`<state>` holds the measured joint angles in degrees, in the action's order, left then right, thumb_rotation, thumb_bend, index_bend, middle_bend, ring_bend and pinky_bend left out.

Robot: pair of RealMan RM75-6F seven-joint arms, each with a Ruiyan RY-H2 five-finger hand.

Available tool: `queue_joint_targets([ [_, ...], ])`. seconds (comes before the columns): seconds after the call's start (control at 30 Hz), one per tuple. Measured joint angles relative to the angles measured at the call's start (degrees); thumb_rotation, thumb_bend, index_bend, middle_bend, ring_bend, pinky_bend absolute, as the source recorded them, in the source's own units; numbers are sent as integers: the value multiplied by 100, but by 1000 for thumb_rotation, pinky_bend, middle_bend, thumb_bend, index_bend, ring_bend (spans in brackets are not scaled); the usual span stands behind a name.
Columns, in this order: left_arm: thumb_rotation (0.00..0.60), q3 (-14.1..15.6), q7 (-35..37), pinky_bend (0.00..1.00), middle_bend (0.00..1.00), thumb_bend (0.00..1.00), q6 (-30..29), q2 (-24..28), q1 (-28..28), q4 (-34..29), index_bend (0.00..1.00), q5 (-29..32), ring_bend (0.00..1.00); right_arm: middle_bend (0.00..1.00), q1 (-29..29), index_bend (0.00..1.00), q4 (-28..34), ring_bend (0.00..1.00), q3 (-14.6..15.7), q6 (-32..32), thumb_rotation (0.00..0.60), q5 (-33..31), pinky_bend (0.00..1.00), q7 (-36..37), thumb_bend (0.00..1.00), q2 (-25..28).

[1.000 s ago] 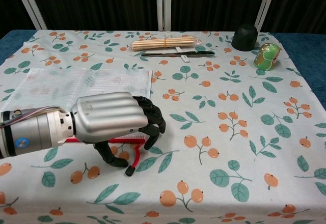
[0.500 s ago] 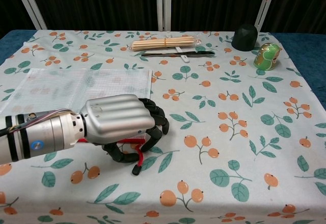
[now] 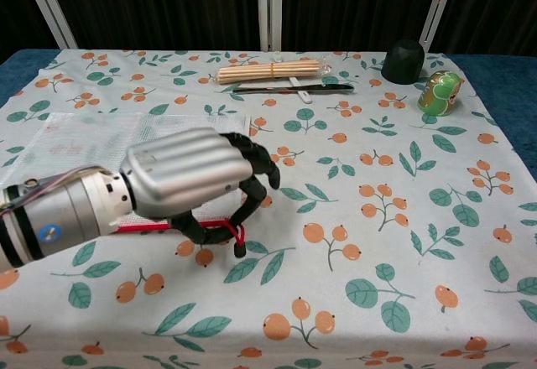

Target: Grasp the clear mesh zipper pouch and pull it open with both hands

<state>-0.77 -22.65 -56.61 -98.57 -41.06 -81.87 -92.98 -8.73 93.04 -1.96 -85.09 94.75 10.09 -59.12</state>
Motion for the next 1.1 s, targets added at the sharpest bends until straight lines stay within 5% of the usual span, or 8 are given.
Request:
queue_joint_targets([
  [0.2, 600, -73, -236, 221, 334, 415, -1504, -42, 530, -245, 703, -296, 234, 76, -504, 0, 302, 0, -114, 387, 600, 367, 0, -53, 93, 111],
  [0.47, 600, -278, -827, 512, 567, 408, -3054, -194, 1150, -552, 740, -998, 469, 76, -1715, 95, 919, 0, -461, 1641, 600, 607, 0, -186, 94, 106],
  [0.73, 600, -421, -1029, 634, 746, 403, -3397, -177, 1389, -797, 755, -1154, 649, 107, -3164, 209, 1237, 0, -1033, 3185, 600, 215, 0, -310, 104, -386],
  [1.1, 600, -487, -1027, 655, 772, 401, -3482, -154, 1546, -864, 756, -1223, 677, 142, -4564, 323, 628, 0, -1535, 4260, 600, -852, 0, -528, 172, -1791],
])
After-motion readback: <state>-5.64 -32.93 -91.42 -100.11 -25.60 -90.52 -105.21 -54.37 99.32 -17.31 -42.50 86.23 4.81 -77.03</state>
